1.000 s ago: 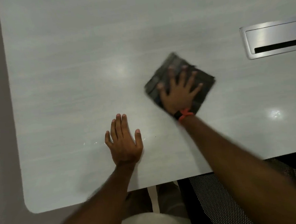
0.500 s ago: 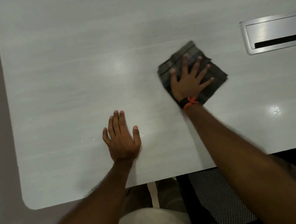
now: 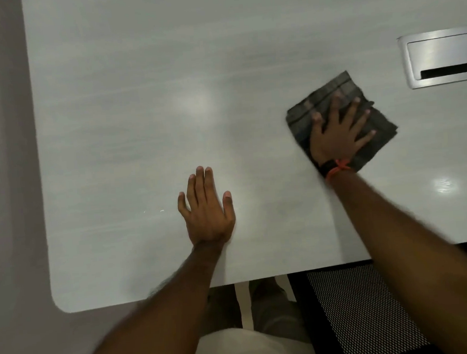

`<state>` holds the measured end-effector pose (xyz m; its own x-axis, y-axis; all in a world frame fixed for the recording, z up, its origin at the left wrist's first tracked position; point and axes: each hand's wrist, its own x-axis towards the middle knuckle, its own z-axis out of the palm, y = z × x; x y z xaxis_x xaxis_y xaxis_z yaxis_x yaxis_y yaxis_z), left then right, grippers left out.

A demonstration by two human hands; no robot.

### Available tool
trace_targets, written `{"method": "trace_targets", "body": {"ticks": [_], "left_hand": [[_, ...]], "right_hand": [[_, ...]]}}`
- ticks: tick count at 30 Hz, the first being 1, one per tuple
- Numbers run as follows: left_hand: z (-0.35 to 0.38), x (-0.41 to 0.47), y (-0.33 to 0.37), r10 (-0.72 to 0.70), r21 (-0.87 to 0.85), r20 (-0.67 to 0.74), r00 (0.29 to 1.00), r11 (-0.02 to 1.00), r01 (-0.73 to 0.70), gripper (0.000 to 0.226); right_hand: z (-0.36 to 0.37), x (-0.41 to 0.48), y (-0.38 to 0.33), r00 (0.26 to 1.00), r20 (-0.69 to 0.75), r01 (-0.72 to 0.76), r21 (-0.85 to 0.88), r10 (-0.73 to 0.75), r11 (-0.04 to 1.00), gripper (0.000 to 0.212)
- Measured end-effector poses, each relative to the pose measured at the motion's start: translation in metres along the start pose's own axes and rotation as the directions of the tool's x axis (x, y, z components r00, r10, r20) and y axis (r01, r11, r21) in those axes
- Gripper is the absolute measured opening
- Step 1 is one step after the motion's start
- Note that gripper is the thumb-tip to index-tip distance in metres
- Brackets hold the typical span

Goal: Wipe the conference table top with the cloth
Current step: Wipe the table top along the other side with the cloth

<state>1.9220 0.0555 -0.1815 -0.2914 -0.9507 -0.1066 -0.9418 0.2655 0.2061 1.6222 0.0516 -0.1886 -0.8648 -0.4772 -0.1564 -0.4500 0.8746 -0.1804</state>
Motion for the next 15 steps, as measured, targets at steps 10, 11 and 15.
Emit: {"method": "trace_targets", "body": {"ticks": [10, 11, 15], "left_hand": [[-0.019, -0.007, -0.058, 0.256, -0.128, 0.050, 0.965, 0.960, -0.248, 0.054], [-0.024, -0.009, -0.075, 0.272, -0.099, 0.063, 0.960, 0.959, -0.265, 0.055], [-0.041, -0.003, -0.131, 0.188, -0.065, 0.060, 0.980, 0.981, -0.184, 0.058]], "right_hand": [[0.023, -0.150, -0.008, 0.895, 0.173, 0.420, -0.021, -0.411, 0.907, 0.074], [0.018, -0.136, 0.007, 0.932, 0.148, 0.341, -0.049, -0.330, 0.939, 0.075], [0.007, -0.108, 0.007, 0.997, 0.056, -0.060, 0.025, 0.059, 0.998, 0.078]]}}
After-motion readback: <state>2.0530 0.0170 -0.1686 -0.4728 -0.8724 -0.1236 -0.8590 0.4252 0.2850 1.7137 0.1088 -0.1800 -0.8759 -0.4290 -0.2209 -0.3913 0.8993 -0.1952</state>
